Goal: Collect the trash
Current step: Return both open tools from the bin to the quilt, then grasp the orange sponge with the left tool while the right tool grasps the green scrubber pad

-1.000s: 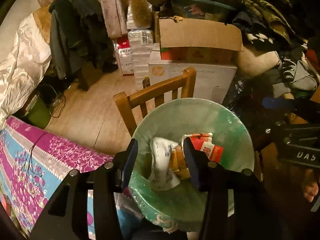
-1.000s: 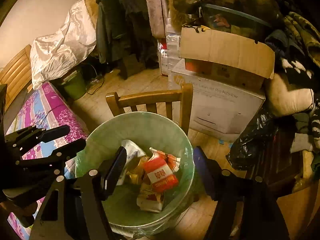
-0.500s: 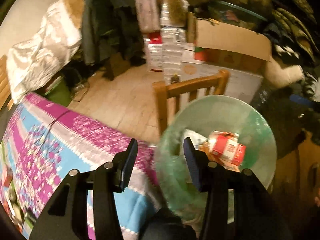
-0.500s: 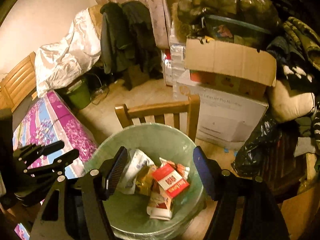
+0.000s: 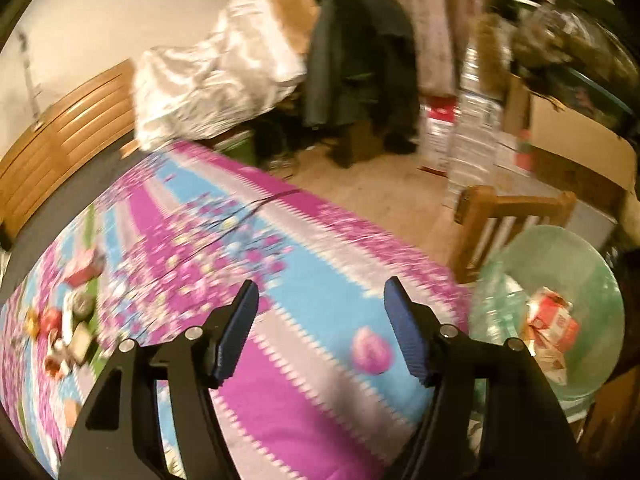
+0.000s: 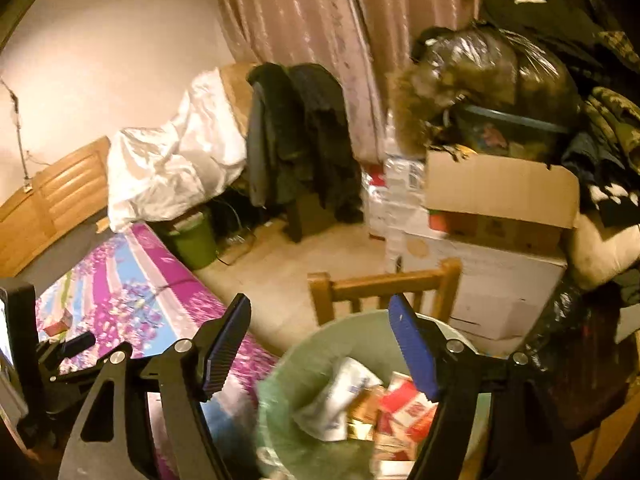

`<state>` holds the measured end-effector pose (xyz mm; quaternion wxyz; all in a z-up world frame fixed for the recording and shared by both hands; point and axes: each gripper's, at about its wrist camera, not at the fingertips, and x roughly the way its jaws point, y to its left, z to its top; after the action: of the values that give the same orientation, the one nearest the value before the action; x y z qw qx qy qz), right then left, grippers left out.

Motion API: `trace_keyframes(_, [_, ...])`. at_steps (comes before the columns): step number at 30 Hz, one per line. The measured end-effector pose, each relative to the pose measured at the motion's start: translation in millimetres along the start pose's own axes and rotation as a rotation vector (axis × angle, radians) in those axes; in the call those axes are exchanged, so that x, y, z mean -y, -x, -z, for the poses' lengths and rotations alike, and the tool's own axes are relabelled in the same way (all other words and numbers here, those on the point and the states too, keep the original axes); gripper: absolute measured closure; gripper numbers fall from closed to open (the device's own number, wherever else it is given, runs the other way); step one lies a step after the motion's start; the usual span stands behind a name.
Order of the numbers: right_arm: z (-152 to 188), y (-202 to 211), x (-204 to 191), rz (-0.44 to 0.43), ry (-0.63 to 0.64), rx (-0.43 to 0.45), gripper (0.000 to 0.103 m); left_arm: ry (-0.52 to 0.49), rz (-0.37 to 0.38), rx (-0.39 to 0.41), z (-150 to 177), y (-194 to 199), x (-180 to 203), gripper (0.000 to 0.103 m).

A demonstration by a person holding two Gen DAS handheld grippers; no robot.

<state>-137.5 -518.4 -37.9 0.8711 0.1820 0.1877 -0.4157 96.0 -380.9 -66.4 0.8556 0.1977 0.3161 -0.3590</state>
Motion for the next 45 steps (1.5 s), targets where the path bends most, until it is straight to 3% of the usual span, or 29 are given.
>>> trace_keyframes(3, [4.2,-0.9,-24.3,-0.038,0.025,0.007,0.024,0.041,-0.056,0.004,16.4,8.1,-29.2,0.037])
trace_keyframes(10, [17.0,-23.6,-105.6,-0.191,0.135,-0.046,0.024,0.213,-0.166,-0.060,76.2,30.1,-116.1,0.036])
trace_keyframes(22, [86.4,-44.4,-297.3,-0.541,0.534,-0.196,0.020,0.450,-0.328,-0.102,176.3,65.4,-240.6,0.036])
trace_keyframes(26, [123.9,-56.0,-359.4,-0.681,0.648,-0.301,0.020,0.456,-0.329,-0.100,187.6,61.0,-260.9,0.036])
trace_keyframes(32, [164.4,-86.3,-425.1,-0.790,0.736,-0.420,0.020,0.456,-0.306,-0.104,184.6,35.1,-289.5,0.036])
trace_keyframes(38, [188.2,-113.2,-463.7,-0.798,0.787,-0.486,0.021,0.500,-0.234,-0.129,184.9,6.5,-308.4,0.036])
trace_keyframes(41, [198.8,-125.8,-479.0,-0.781,0.812,-0.522,0.030,0.537,-0.223,-0.157,190.3,-4.6,-315.6,0.036])
trace_keyframes(43, [202.6,-131.9,-482.2,-0.767,0.809,-0.538,0.041,0.567,-0.200,-0.166,194.5,-8.3,-320.1,0.042])
trace_keyframes(45, [205.1,-135.9,-484.4,-0.745,0.807,-0.539,0.054,0.604,-0.185,-0.168,199.1,-9.8,-325.6,0.065])
